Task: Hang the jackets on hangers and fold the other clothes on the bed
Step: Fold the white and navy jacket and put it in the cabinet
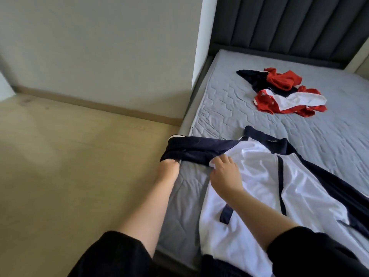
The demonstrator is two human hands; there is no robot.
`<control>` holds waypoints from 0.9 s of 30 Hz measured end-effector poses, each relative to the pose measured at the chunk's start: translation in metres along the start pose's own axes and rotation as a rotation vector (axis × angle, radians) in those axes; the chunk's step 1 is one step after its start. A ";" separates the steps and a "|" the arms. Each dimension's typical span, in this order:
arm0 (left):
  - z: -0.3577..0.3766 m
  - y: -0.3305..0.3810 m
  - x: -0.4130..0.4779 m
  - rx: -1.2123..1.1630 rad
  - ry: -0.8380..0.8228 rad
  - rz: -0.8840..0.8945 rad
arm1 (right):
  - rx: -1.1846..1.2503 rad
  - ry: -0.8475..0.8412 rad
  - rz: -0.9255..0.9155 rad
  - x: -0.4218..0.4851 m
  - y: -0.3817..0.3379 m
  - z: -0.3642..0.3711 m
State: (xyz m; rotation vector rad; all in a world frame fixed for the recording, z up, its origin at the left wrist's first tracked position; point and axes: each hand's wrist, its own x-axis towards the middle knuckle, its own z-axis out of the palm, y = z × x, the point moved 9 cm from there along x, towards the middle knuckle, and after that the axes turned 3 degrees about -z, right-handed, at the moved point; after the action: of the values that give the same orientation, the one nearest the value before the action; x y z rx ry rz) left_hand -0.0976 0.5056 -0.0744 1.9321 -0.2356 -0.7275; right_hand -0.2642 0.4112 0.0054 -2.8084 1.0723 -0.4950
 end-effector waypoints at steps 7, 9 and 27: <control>0.033 -0.013 0.015 -1.265 -0.332 -0.402 | -0.217 -0.336 -0.062 0.042 -0.020 0.059; 0.036 -0.007 0.018 -1.304 -0.368 -0.385 | -0.248 -0.389 -0.011 0.046 -0.017 0.067; -0.078 -0.024 0.037 -1.111 0.470 -0.139 | -0.313 -0.387 -0.042 0.037 0.000 0.070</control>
State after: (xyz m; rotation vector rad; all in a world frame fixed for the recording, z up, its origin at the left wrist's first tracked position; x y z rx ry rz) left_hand -0.0263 0.5583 -0.0865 0.9873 0.5115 -0.3282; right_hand -0.2144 0.3848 -0.0511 -3.0089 1.0830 0.2330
